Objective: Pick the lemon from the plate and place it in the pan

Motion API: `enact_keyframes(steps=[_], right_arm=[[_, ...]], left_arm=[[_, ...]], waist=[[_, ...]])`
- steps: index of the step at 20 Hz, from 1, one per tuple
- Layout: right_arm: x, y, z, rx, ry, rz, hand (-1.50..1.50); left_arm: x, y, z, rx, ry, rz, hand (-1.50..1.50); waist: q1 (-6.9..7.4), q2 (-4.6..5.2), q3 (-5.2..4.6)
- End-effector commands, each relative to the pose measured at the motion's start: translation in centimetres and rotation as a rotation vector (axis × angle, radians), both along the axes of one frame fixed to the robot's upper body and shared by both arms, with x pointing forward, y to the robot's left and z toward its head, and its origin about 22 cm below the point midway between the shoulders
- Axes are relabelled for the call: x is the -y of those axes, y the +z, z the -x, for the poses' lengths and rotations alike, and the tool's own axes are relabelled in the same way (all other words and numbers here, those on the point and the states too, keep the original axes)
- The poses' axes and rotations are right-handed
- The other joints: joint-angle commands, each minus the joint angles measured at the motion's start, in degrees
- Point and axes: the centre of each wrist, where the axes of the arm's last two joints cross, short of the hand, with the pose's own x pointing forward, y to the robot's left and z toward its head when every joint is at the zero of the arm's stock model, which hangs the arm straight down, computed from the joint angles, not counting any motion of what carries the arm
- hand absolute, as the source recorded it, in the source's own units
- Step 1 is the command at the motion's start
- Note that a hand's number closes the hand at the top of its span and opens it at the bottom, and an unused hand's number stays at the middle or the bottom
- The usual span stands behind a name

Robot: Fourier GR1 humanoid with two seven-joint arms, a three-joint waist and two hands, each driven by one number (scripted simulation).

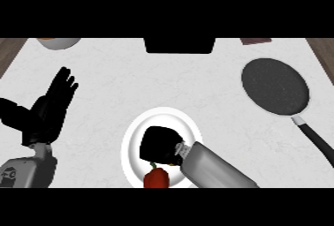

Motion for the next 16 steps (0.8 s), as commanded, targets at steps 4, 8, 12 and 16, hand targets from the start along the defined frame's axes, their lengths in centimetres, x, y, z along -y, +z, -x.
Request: enact_keyframes(steps=[4, 8, 12, 16], right_arm=[[0.4, -0.4, -0.4, -0.058, 0.027, -0.075, 1.50], [1.1, -0.6, -1.9, -0.063, 0.010, -0.140, 1.50], [5.0, -2.1, -1.6, -0.053, -0.436, -0.194, 1.50], [12.1, -1.7, -2.8, -0.007, -0.867, -0.248, 1.50]], left_arm=[[0.0, -2.4, -0.8, -0.010, 0.000, -0.006, 0.00], [0.0, -1.2, -1.4, 0.009, 0.005, -0.007, 0.00], [0.1, -1.2, 0.2, 0.000, 0.037, 0.003, 0.00], [-2.2, -0.8, 1.2, -0.018, 0.100, -0.013, 0.00]], waist=[[-0.43, 0.23, 0.03], [-0.21, 0.30, 0.03], [-2.34, -0.21, 0.07], [-4.95, -1.24, 0.09]])
